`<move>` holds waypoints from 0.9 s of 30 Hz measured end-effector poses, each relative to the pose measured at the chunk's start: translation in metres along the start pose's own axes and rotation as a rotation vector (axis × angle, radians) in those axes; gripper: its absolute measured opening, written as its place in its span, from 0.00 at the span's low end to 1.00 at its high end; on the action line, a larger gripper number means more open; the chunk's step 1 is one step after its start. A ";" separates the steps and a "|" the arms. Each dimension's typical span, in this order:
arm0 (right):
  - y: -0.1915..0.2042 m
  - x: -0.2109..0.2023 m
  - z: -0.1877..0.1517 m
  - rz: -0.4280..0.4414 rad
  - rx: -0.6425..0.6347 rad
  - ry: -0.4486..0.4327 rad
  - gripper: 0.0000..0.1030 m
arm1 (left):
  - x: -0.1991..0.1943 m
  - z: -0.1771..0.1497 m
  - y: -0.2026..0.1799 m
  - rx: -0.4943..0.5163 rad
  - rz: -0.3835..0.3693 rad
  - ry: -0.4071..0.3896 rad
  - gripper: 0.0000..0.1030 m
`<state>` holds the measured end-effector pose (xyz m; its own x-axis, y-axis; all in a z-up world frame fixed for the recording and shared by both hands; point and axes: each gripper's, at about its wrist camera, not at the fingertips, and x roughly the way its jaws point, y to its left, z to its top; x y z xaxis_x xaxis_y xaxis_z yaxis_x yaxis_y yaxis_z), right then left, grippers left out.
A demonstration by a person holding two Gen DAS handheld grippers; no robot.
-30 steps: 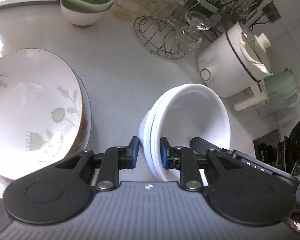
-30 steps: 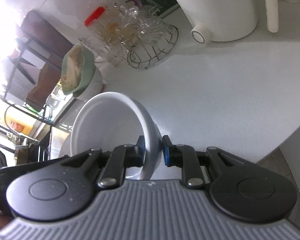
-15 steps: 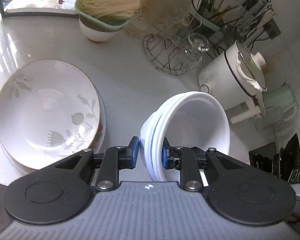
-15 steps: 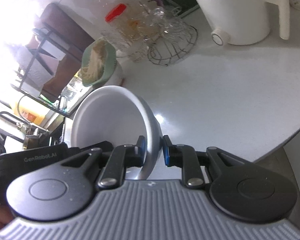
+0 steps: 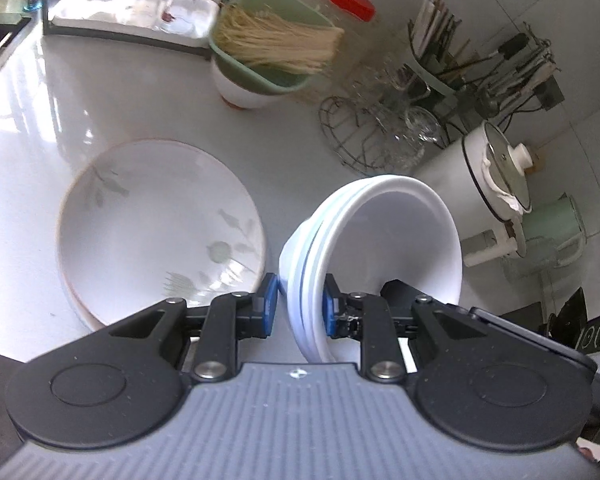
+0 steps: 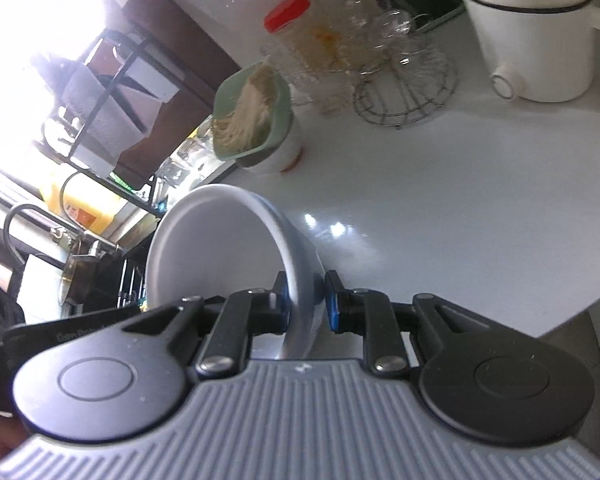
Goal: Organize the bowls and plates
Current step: 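Grasp the rim of the nested bowl stack with the left gripper and lift, then carry the bowl stack over the plate stack and lower it on top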
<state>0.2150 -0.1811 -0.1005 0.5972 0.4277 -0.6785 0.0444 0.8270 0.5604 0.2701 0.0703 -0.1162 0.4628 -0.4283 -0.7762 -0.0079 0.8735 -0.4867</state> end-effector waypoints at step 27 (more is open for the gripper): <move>0.053 0.115 -0.011 -0.104 -0.044 0.237 0.21 | 0.032 0.040 0.120 -0.062 0.000 0.066 0.26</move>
<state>0.2778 -0.0841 -0.1541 0.3872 0.4091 -0.8263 0.0578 0.8837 0.4646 0.3196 0.1706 -0.1828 0.4031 -0.4448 -0.7998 -0.0634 0.8583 -0.5093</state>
